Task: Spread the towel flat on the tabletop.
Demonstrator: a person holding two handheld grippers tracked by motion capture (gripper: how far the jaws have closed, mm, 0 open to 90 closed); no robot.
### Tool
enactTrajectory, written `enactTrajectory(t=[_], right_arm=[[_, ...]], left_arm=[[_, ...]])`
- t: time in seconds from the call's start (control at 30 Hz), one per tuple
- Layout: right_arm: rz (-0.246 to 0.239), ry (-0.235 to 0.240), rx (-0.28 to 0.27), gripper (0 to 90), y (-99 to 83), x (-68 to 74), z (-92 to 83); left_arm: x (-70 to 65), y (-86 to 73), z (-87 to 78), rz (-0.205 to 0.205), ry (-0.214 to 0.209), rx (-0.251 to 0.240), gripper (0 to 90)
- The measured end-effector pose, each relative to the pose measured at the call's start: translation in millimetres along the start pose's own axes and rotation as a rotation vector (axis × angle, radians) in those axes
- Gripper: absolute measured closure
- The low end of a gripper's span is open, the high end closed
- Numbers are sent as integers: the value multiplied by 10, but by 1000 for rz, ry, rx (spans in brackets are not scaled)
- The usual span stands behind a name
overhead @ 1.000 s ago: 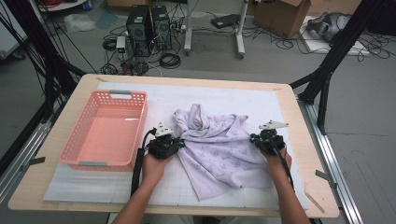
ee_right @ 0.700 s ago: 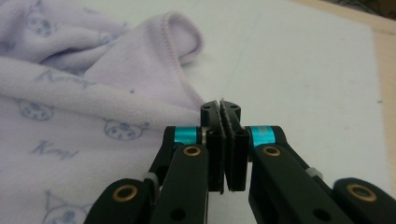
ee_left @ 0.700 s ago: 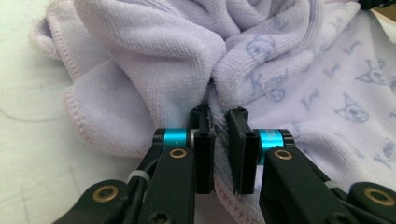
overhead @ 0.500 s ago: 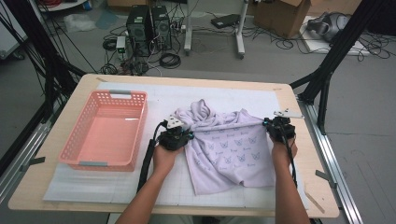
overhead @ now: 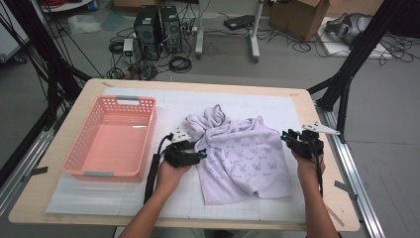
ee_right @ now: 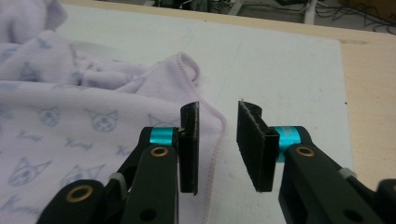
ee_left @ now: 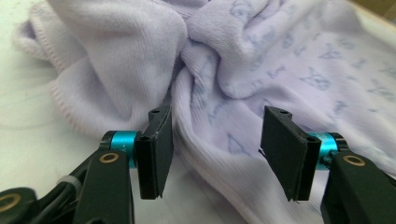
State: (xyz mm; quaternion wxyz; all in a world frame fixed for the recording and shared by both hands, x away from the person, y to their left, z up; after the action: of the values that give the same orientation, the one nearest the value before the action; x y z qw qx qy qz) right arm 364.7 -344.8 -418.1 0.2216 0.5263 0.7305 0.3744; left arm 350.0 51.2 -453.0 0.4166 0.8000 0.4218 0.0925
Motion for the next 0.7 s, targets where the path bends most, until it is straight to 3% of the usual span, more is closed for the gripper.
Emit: enactTrajectory(t=[0.17,0.3,0.47,0.57,0.67,0.7], right_arm=[[-23,56,2,611,-108,60,-103],[-70,99,55,557,-293,168,-167],[-97,122,80,516,-465,247,-207],[-134,111,117,495,-648,306,-257],[-129,104,124,495,-730,310,-280],[-107,108,120,495,-789,287,-300]], left_arm=[[-86,-151,-87,14,-56,9,439],[-175,-233,-78,26,-111,49,416],[-254,-271,-81,52,-140,79,394],[-300,-298,-91,61,-144,85,389],[-341,-311,-95,93,-124,95,388],[-355,-316,-95,103,-115,102,388]])
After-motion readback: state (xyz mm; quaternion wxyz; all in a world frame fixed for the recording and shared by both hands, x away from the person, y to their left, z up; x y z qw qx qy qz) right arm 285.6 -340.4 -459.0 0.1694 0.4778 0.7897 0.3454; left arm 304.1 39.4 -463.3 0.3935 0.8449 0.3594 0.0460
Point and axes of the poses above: each handheld gripper's, and its own axes: z roughly forward along the jaws, y roughly out of its top, x roughly to its left, the point moved 2 cm from there along z, roughly forward along the jaws, and after that the axes turned 9 degrees about x, right-handed, at the moved point
